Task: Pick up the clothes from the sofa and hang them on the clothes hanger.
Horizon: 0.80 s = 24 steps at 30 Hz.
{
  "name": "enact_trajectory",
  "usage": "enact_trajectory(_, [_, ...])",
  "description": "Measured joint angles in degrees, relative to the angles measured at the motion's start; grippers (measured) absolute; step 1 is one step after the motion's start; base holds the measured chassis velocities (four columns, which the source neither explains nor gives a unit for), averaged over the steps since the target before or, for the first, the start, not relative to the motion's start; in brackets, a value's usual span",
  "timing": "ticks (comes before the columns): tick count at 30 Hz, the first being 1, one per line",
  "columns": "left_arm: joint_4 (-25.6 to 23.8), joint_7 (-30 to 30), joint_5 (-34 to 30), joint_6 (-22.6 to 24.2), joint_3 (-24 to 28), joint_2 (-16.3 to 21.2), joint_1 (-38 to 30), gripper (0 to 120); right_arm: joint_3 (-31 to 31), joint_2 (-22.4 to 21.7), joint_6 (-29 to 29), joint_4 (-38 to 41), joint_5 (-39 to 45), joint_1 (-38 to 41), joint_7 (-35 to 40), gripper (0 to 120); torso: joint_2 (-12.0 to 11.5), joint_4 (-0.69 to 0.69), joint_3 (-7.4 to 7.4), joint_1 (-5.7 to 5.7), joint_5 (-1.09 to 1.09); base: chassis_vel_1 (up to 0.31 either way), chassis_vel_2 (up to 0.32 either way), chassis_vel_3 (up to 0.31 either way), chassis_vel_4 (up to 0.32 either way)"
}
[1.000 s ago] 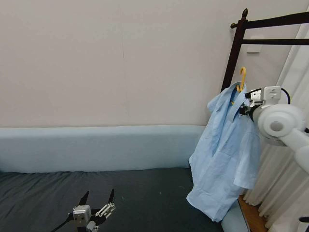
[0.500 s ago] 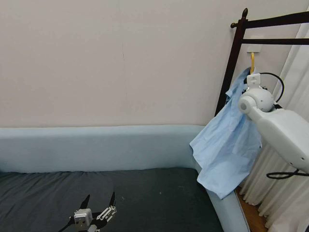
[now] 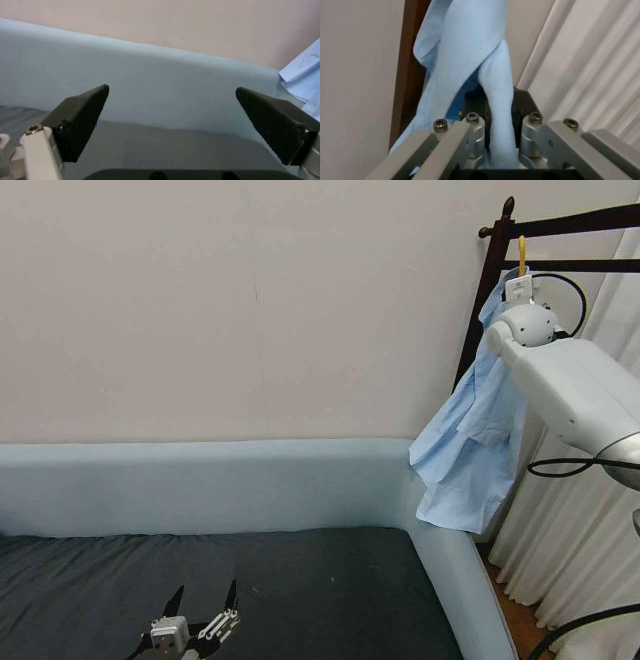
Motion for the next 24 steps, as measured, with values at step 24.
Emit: enact_trajectory(24, [-1.32, -0.11, 1.98, -1.12, 0.45, -0.73, 0.7, 100, 2.29, -4.88, -2.89, 9.24, 7.09, -4.42, -1.67, 31, 0.0, 0.01, 0.0, 0.0, 0.01, 0.0, 0.0, 0.0, 0.0])
